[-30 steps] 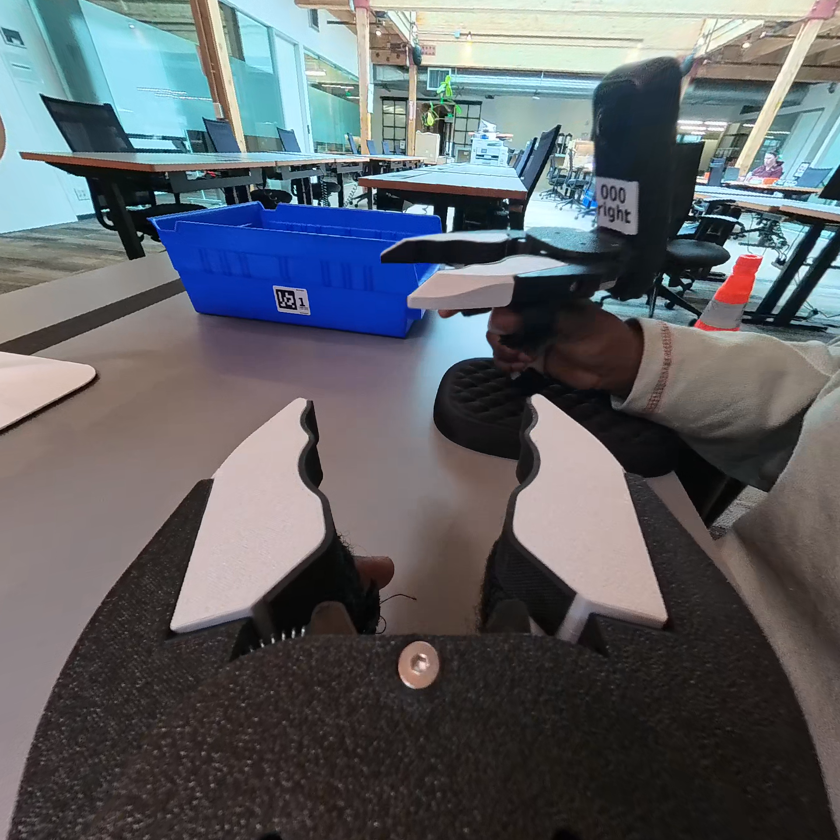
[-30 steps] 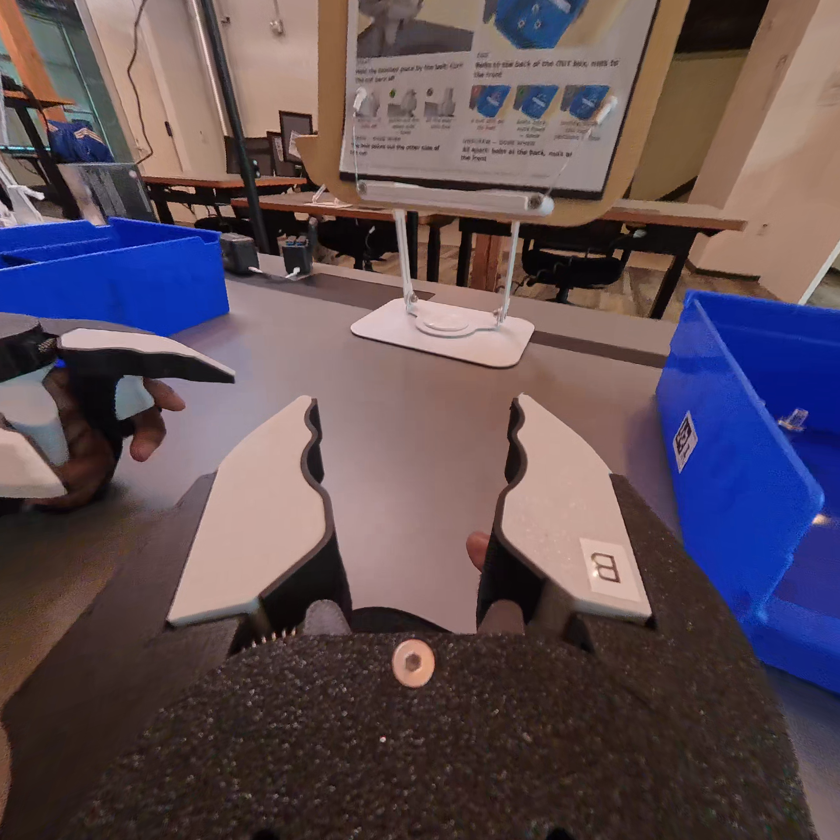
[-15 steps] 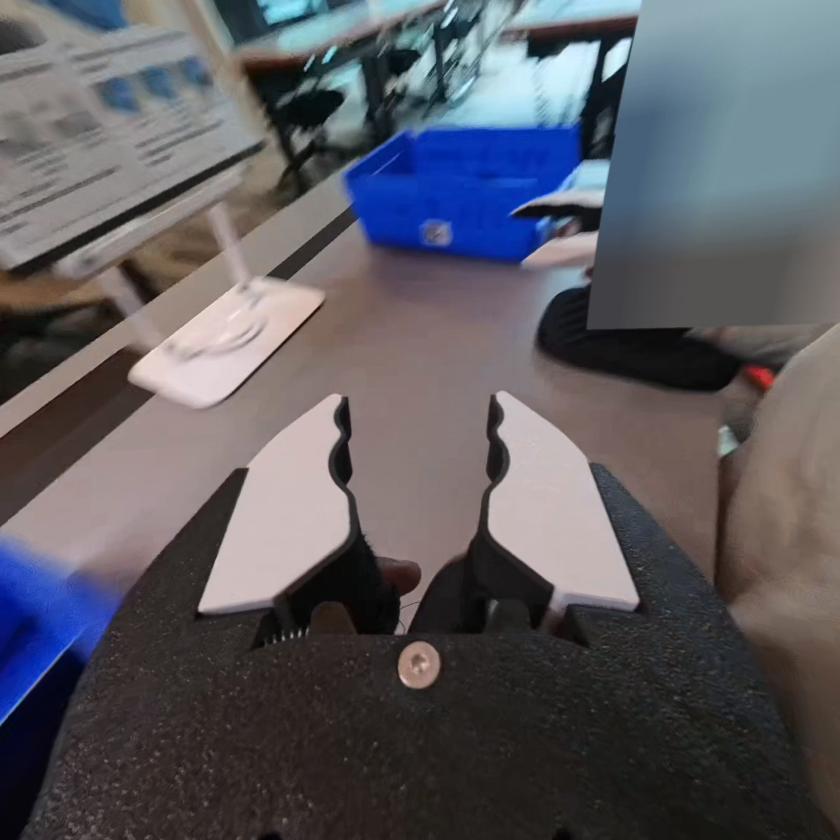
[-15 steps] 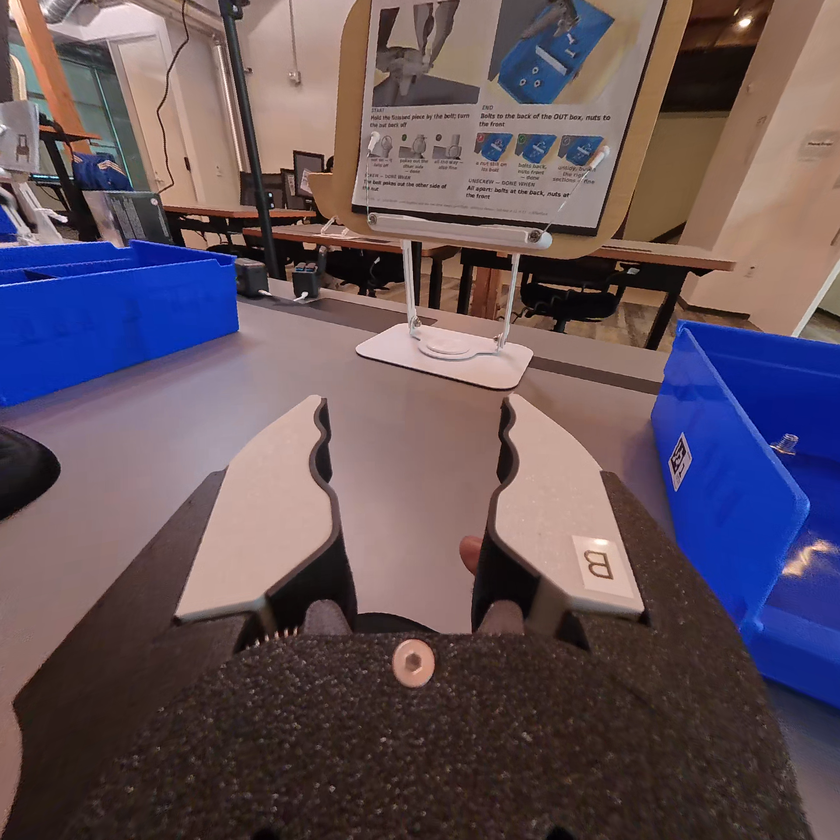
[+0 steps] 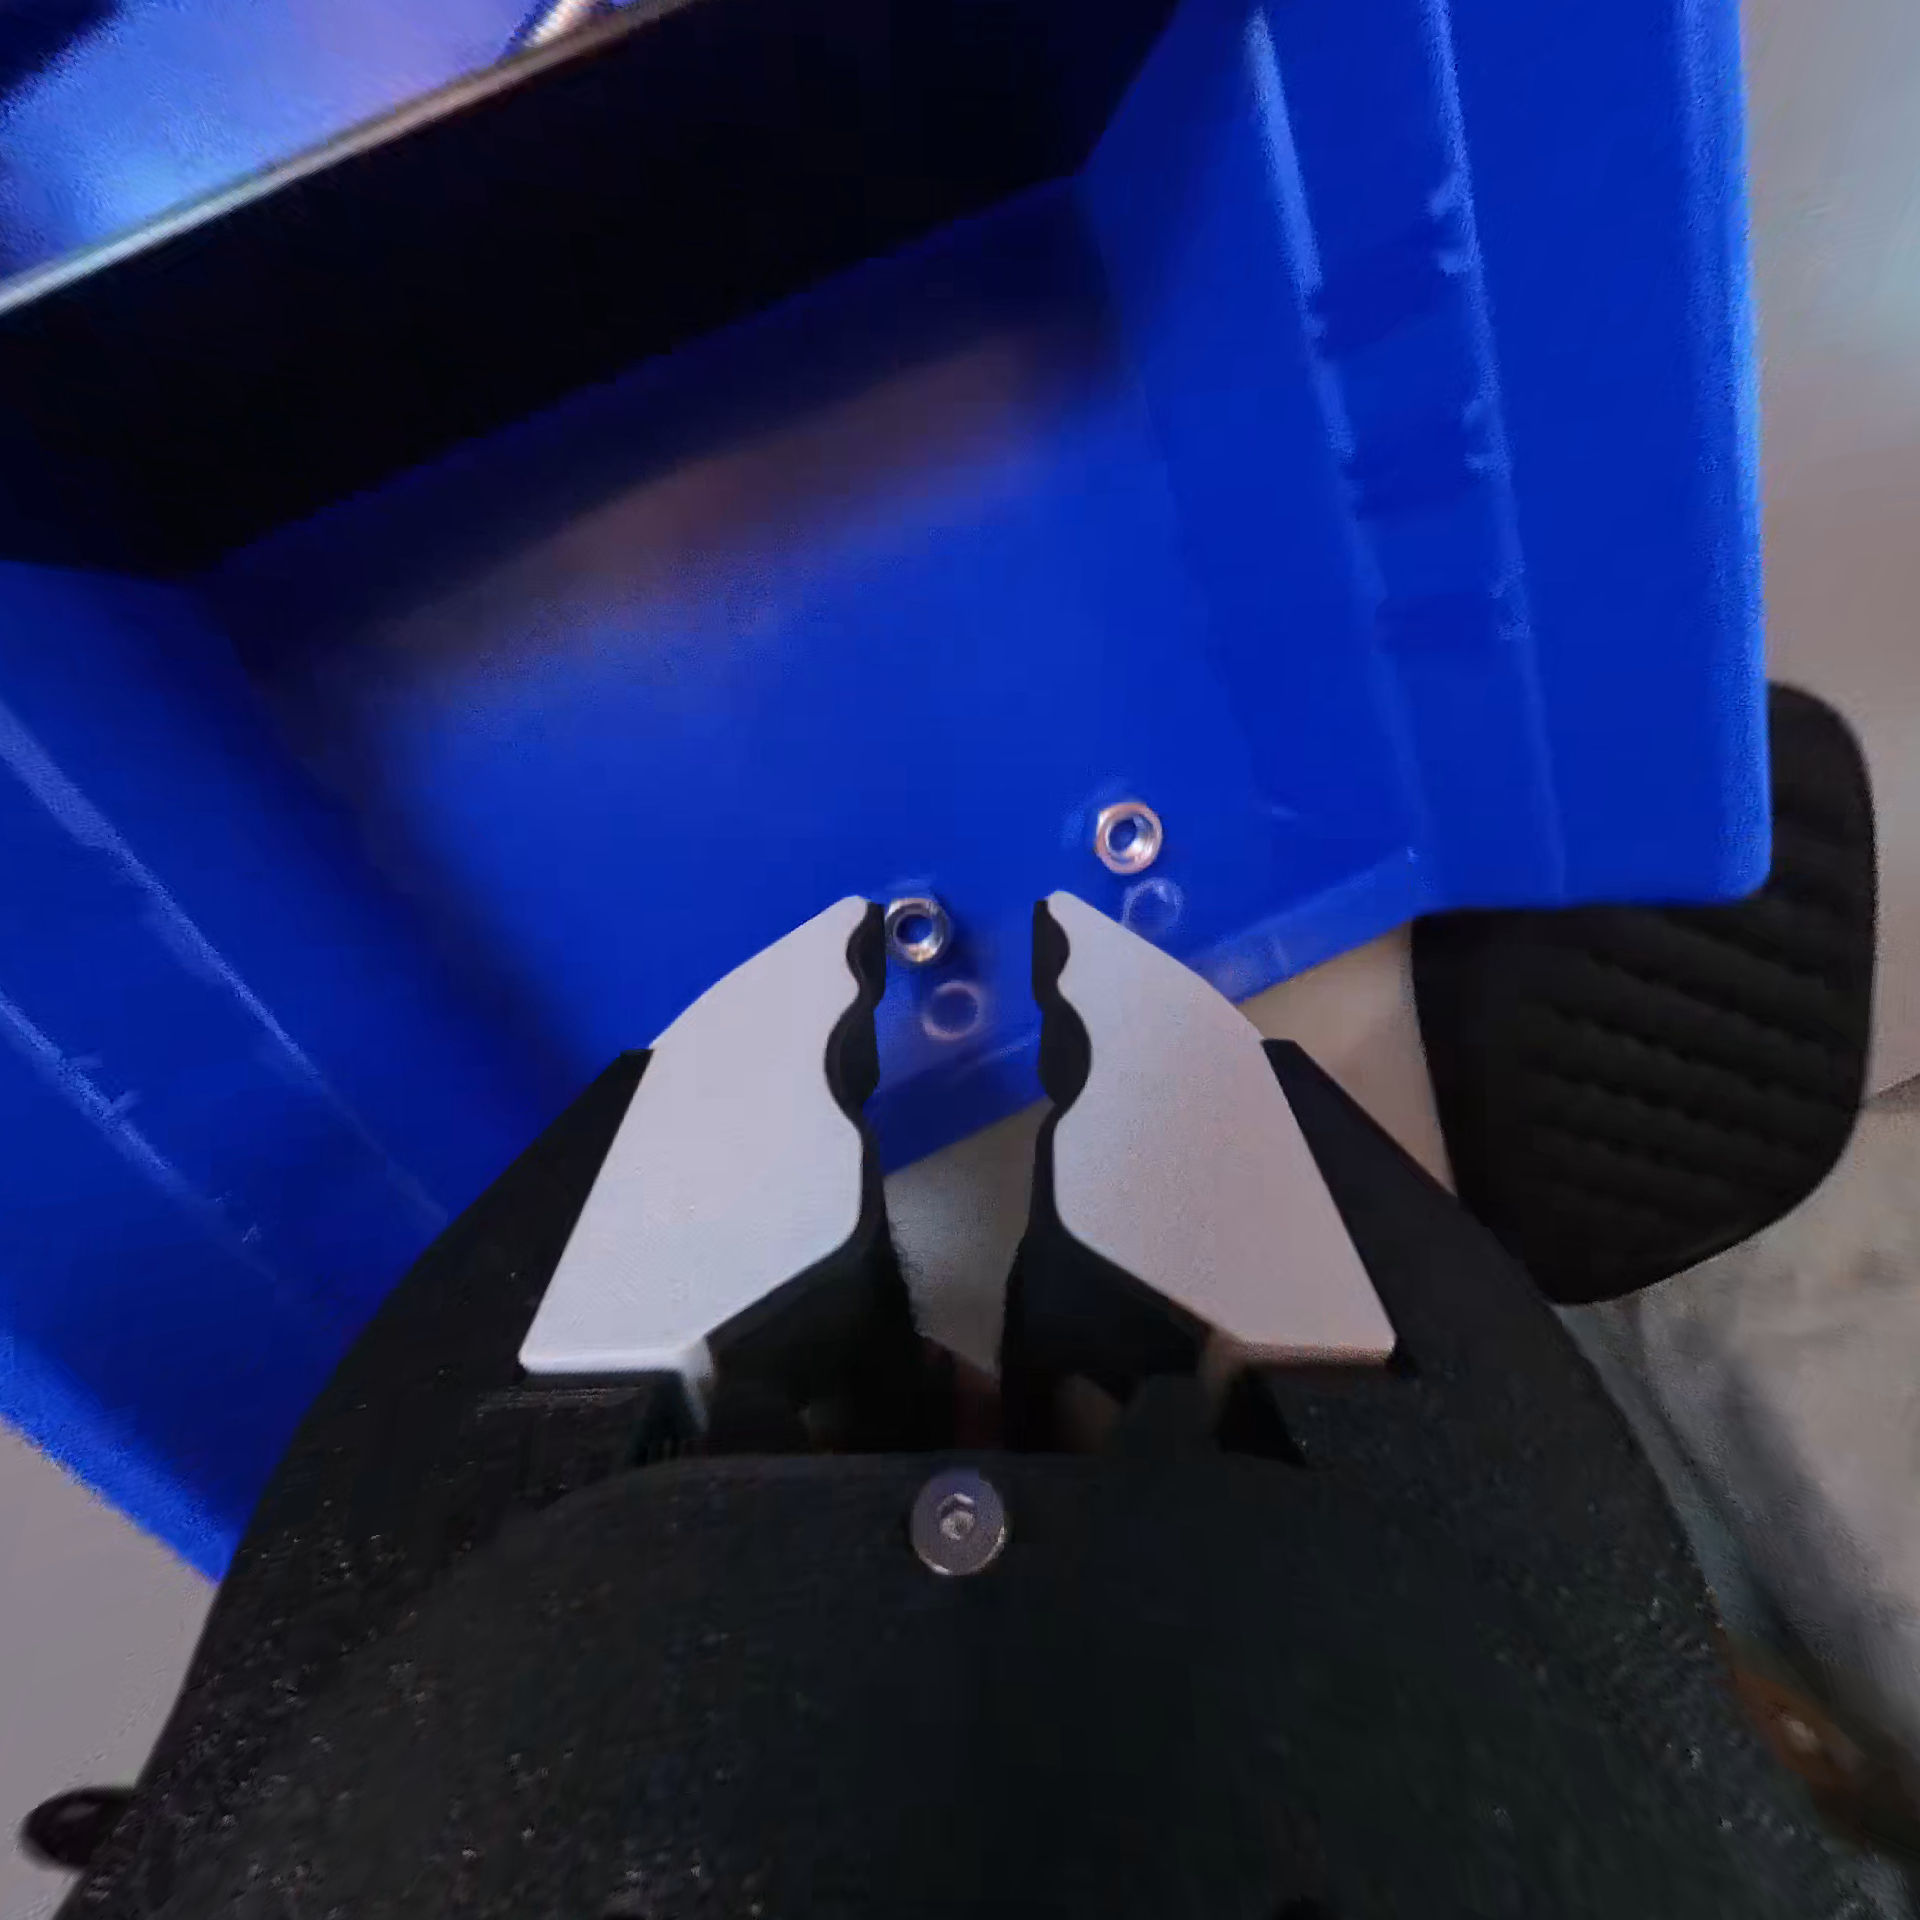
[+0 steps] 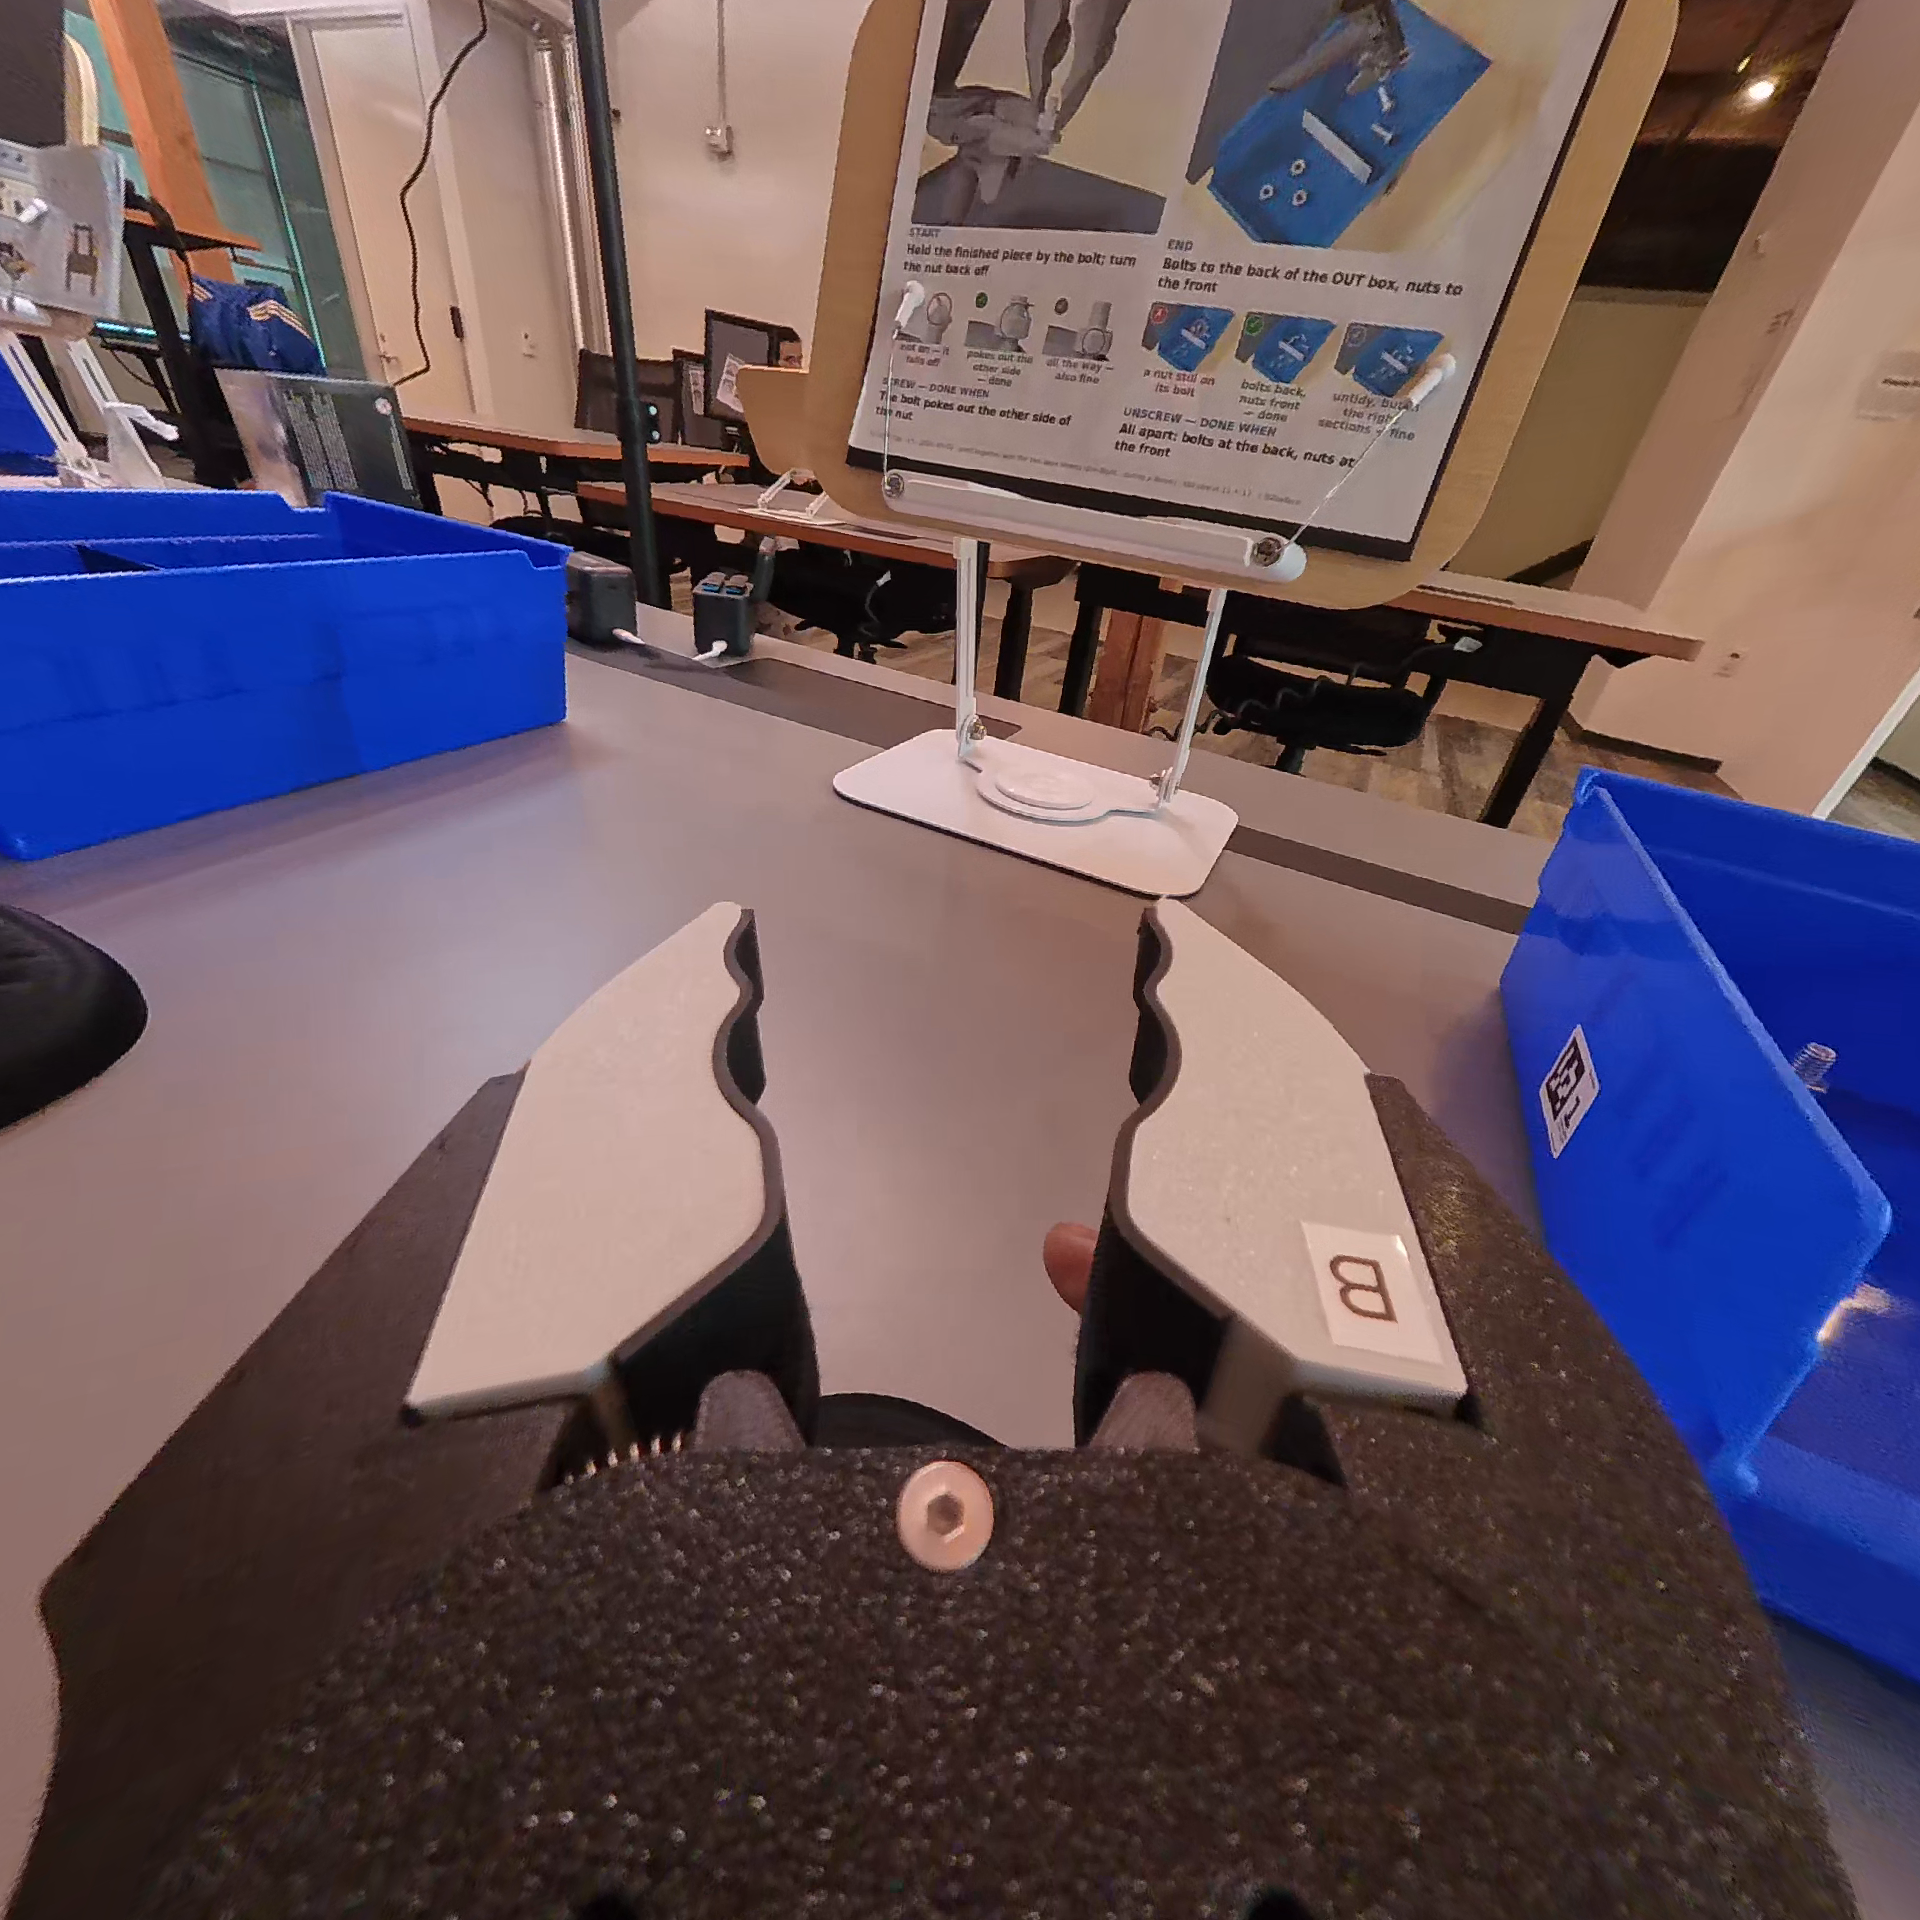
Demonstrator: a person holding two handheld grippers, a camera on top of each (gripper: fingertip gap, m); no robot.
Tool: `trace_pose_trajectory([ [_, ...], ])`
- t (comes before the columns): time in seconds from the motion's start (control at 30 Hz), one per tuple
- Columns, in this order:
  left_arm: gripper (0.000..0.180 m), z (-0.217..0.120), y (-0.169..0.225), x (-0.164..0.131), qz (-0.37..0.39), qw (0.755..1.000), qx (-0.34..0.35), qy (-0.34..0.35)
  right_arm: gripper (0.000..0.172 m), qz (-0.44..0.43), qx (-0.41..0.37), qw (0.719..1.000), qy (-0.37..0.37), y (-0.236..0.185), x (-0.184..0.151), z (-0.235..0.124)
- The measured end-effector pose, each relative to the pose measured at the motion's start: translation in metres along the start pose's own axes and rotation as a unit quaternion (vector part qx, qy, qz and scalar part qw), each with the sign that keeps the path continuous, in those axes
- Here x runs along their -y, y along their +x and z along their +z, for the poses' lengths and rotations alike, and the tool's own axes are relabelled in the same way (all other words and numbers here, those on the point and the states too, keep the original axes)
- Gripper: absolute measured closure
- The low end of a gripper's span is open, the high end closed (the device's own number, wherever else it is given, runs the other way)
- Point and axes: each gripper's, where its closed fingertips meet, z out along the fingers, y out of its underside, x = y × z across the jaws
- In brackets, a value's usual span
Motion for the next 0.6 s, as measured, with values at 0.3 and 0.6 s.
trace_pose_trajectory([
  [0.3,0.143,0.022,-0.005,-0.017,-0.053,0.993,-0.018,-0.104,0.104,0.026,0.005,0.999,0.020,0.004,0.005,-0.004],
  [0.6,0.142,0.033,-0.015,-0.025,-0.074,0.987,0.008,-0.146,0.105,0.057,0.012,0.998,0.033,0.008,0.007,-0.006],
])
